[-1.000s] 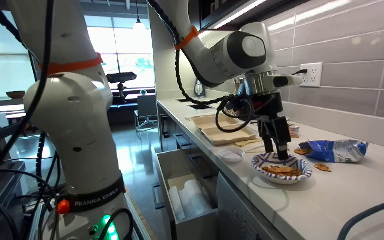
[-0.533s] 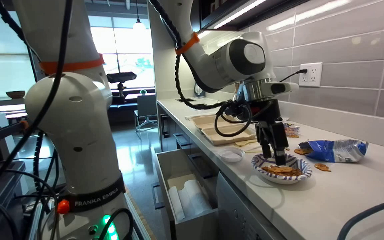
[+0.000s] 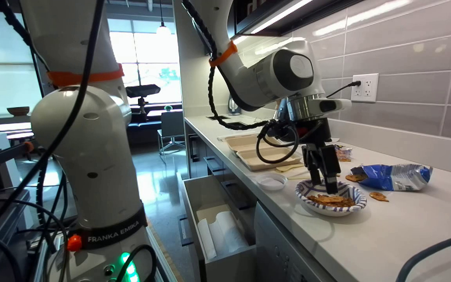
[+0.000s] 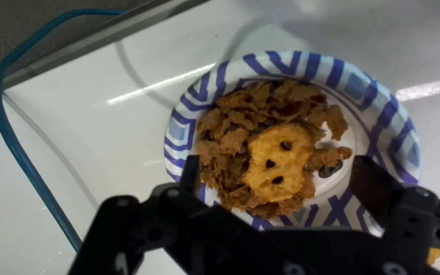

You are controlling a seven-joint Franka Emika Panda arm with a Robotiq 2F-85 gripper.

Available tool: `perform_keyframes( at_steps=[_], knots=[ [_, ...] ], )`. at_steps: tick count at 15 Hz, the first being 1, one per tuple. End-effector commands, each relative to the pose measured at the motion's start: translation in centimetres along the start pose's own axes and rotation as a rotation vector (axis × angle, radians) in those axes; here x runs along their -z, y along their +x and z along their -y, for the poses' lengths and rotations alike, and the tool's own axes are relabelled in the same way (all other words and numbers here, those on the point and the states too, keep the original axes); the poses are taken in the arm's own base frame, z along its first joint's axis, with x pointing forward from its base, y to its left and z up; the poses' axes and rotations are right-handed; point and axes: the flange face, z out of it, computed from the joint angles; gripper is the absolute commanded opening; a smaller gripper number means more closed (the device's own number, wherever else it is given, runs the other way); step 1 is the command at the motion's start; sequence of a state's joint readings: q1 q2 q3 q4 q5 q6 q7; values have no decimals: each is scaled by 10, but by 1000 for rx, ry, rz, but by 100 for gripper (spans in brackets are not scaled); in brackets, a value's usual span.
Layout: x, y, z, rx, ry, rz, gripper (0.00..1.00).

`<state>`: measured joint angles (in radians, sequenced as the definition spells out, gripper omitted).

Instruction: Put a cookie inside the styrofoam container

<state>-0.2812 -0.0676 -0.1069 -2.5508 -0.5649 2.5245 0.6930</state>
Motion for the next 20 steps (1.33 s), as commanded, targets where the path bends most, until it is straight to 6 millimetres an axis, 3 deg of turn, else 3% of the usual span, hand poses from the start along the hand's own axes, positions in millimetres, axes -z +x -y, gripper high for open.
perform_keyframes(
  at_steps=[1,10,20],
  knots=[
    [-8,9,6,-11,-6,-33,100],
    [-19,19,0,-16,-35,-23,99],
    [-26,19,4,-5,-40,-8,87]
  ],
)
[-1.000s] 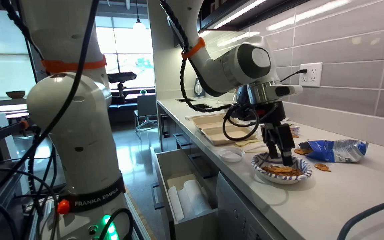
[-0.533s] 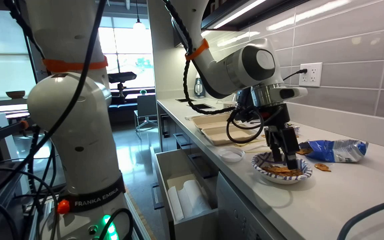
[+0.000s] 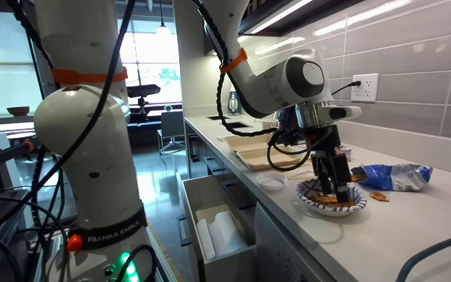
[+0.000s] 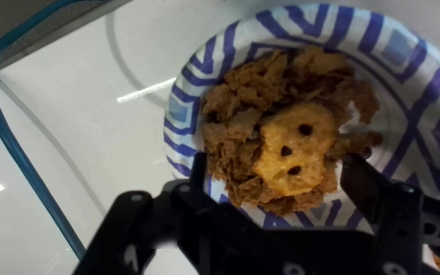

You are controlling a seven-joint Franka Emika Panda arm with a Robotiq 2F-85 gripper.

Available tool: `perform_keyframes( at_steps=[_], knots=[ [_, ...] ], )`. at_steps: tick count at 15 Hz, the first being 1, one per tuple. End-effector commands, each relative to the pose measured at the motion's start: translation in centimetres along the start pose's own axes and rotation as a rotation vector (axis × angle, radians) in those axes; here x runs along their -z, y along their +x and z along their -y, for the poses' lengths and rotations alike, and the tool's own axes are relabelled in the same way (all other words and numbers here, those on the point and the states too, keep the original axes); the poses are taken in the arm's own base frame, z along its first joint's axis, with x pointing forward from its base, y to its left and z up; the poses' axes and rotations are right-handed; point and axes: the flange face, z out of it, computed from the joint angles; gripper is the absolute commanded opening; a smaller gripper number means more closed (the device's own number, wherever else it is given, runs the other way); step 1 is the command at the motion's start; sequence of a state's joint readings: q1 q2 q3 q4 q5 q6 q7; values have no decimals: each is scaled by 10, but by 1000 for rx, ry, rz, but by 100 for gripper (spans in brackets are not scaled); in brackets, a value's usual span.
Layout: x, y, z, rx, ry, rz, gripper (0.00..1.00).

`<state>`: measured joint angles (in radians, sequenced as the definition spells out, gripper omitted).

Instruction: Put a cookie inside the styrofoam container

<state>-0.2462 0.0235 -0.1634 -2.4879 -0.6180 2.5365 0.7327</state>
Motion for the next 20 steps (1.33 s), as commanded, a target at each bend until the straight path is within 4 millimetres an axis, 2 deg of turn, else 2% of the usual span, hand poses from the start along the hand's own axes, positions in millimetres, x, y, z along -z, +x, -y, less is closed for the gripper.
perform_keyframes(
  at_steps=[1,7,20],
  knots=[
    [-5,2,4,2,-5,-8,87],
    [-7,2,7,4,-4,-6,85],
    [-6,4,13,8,3,-3,68]
  ],
)
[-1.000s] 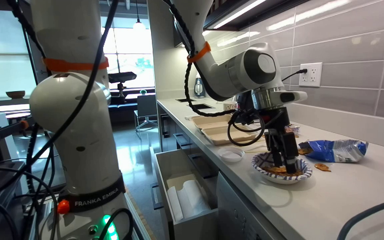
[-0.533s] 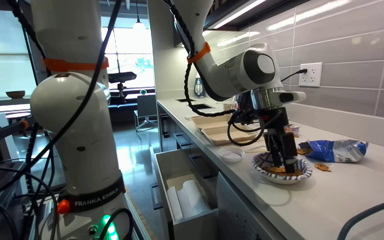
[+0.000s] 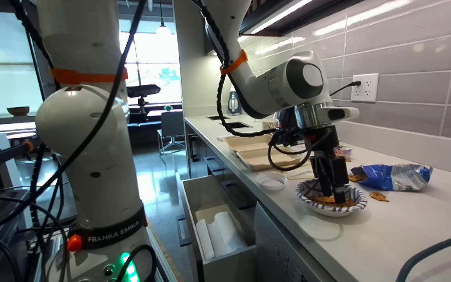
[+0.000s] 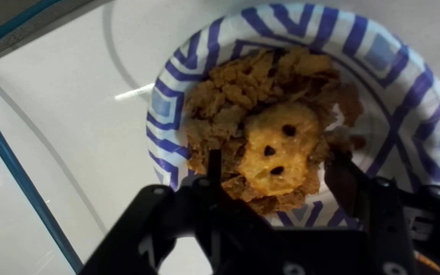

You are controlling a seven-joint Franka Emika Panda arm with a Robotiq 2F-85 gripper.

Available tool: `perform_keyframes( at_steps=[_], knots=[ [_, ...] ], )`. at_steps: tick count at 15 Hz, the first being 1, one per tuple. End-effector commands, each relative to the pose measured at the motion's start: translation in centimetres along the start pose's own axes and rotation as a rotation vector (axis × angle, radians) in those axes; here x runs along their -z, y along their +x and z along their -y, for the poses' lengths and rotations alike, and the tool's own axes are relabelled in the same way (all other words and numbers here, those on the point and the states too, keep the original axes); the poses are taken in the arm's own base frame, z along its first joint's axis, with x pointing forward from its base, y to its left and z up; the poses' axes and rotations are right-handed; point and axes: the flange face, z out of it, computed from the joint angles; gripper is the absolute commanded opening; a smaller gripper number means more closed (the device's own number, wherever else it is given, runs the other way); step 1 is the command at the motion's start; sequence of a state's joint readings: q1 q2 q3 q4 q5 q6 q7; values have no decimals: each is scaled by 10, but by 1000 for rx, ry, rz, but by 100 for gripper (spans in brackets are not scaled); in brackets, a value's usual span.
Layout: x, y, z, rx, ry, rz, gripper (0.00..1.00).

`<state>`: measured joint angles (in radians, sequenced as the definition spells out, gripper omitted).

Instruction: Put a cookie inside the styrofoam container

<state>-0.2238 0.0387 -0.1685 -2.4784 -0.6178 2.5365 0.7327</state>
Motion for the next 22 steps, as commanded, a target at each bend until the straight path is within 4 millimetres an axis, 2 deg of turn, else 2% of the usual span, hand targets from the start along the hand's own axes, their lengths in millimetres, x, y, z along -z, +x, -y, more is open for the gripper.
perform_keyframes(
  at_steps=[1,7,12,22],
  knots=[
    [-5,4,4,-11,4,-3,67],
    [-5,6,3,-33,7,9,62],
    [-5,7,-1,-59,12,24,66],
    [-5,7,-3,-110,30,59,56]
  ],
)
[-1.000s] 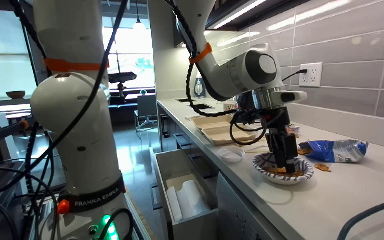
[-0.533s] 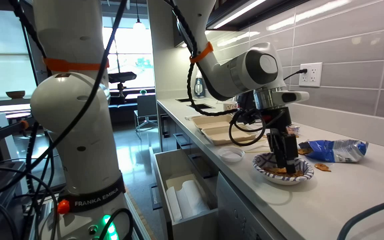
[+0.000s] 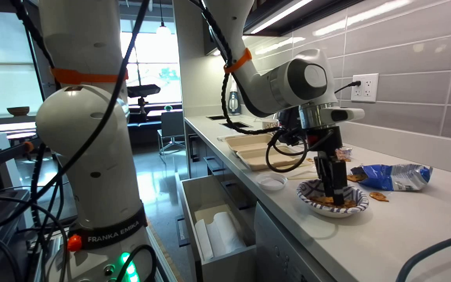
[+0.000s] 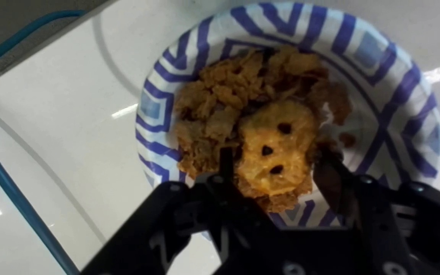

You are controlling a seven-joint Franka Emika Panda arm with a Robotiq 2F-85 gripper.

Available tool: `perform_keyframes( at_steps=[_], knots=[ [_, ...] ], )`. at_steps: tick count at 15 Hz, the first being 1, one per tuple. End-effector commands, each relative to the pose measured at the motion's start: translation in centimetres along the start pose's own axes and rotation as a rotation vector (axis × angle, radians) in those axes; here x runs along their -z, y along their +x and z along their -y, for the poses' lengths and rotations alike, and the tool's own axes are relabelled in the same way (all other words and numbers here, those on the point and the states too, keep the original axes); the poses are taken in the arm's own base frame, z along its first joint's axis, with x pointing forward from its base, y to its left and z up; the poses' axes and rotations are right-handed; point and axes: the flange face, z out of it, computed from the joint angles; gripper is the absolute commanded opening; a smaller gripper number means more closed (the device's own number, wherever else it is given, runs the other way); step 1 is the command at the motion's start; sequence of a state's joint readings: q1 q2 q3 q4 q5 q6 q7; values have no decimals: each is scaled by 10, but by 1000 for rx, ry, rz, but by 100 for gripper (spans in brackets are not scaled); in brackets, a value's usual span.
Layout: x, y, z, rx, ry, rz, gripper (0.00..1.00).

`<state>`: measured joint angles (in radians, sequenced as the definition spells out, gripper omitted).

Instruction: Put a cookie inside the styrofoam container

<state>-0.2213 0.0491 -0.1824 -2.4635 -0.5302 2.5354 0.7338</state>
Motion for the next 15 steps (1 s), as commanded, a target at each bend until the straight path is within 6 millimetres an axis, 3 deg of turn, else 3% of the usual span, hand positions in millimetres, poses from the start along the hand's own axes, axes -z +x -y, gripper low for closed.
perform_keyframes(
  at_steps=[1,15],
  knots=[
    [-3,1,1,-31,-1,28,56],
    [0,1,1,-57,15,33,45]
  ],
)
